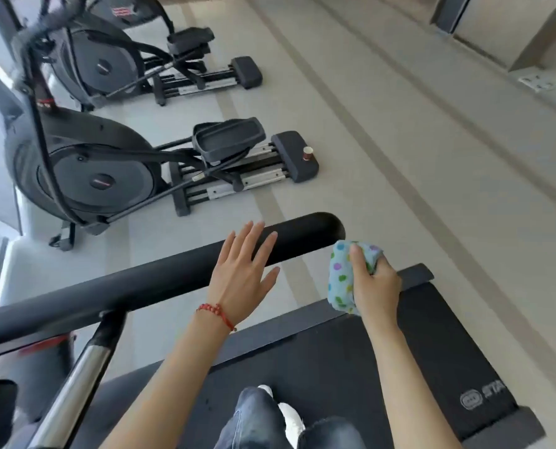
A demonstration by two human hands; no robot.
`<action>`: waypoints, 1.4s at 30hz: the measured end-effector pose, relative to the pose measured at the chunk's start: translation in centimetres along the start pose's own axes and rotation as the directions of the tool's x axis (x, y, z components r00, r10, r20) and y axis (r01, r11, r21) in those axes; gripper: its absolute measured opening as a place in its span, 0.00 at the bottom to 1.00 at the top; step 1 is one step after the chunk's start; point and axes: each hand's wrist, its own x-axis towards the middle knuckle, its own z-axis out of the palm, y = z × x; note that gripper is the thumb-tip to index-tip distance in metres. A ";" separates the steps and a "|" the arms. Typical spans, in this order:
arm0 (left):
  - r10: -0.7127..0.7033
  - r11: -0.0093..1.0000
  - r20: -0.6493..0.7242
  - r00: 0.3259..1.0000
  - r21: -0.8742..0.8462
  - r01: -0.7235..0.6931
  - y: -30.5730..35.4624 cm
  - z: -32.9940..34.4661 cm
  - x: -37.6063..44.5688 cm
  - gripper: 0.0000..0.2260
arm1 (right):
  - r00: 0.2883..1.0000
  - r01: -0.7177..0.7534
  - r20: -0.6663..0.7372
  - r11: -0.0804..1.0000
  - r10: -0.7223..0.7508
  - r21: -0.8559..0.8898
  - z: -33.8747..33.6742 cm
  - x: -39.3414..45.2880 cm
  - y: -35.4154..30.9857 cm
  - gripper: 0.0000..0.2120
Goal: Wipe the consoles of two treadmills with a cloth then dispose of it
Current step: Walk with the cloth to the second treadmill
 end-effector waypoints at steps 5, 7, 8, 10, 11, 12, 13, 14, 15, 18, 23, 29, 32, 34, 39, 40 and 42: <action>0.204 0.977 0.042 0.978 -0.078 -0.201 3.7 2.1 3.2 0.24 | 0.974 -0.101 -0.201 0.994 0.106 0.034 -4.0 -0.3 2.9 0.10; 0.278 0.957 0.056 0.959 -0.098 -0.272 5.8 3.0 4.2 0.23 | 0.954 -0.135 -0.267 0.991 0.134 0.016 -6.0 -0.6 4.2 0.10; 0.315 0.945 0.060 0.947 -0.112 -0.308 7.0 3.4 4.6 0.23 | 0.941 -0.156 -0.303 0.988 0.152 0.011 -7.1 -0.7 4.8 0.10; 0.381 0.920 0.076 0.922 -0.136 -0.369 9.5 4.3 5.3 0.24 | 0.911 -0.192 -0.367 0.981 0.186 0.020 -9.4 -0.9 6.0 0.10; 0.410 0.907 0.087 0.908 -0.142 -0.397 10.9 4.9 5.7 0.24 | 0.896 -0.209 -0.395 0.978 0.203 0.030 -10.7 -1.0 6.7 0.10; 0.438 0.894 0.096 0.894 -0.146 -0.423 12.3 5.6 6.1 0.24 | 0.881 -0.222 -0.421 0.974 0.217 0.038 -12.0 -1.1 7.4 0.09; 0.465 0.881 0.100 0.879 -0.151 -0.449 13.9 6.2 6.4 0.24 | 0.866 -0.235 -0.443 0.971 0.230 0.045 -13.3 -1.1 8.2 0.09; 0.492 0.866 0.102 0.865 -0.161 -0.473 15.5 7.0 6.7 0.24 | 0.852 -0.247 -0.464 0.968 0.242 0.050 -14.7 -1.2 9.0 0.09; 0.515 0.851 0.102 0.851 -0.176 -0.494 17.2 7.7 7.1 0.24 | 0.840 -0.260 -0.482 0.964 0.251 0.050 -16.2 -1.2 9.8 0.09; 0.572 0.809 0.096 0.815 -0.234 -0.540 22.7 9.5 8.1 0.23 | 0.805 -0.303 -0.523 0.952 0.280 0.043 -20.8 -1.3 11.9 0.09; 0.670 0.726 0.106 0.734 -0.296 -0.620 31.4 11.7 9.2 0.22 | 0.729 -0.362 -0.593 0.928 0.343 0.090 -27.7 -1.3 15.4 0.10; 0.749 0.660 0.178 0.638 -0.285 -0.695 38.5 13.8 10.9 0.24 | 0.609 -0.421 -0.639 0.874 0.470 0.242 -32.9 -0.5 18.9 0.11; 0.780 0.625 0.199 0.593 -0.297 -0.722 41.1 15.3 12.8 0.24 | 0.563 -0.437 -0.661 0.858 0.496 0.271 -34.6 0.8 20.7 0.14; 0.795 0.606 0.201 0.572 -0.294 -0.739 42.8 16.5 14.6 0.24 | 0.535 -0.451 -0.673 0.847 0.510 0.283 -35.7 2.3 21.7 0.15; 0.825 0.565 0.180 0.536 -0.308 -0.766 47.1 19.8 20.8 0.24 | 0.492 -0.477 -0.700 0.833 0.517 0.280 -38.8 8.4 23.3 0.16; 0.834 0.551 0.171 0.525 -0.306 -0.776 48.0 20.5 22.3 0.24 | 0.481 -0.476 -0.710 0.833 0.514 0.281 -39.5 10.0 23.5 0.17; 0.851 0.524 0.156 0.501 -0.303 -0.796 49.8 21.8 25.4 0.23 | 0.462 -0.483 -0.724 0.830 0.512 0.279 -41.0 13.0 23.9 0.21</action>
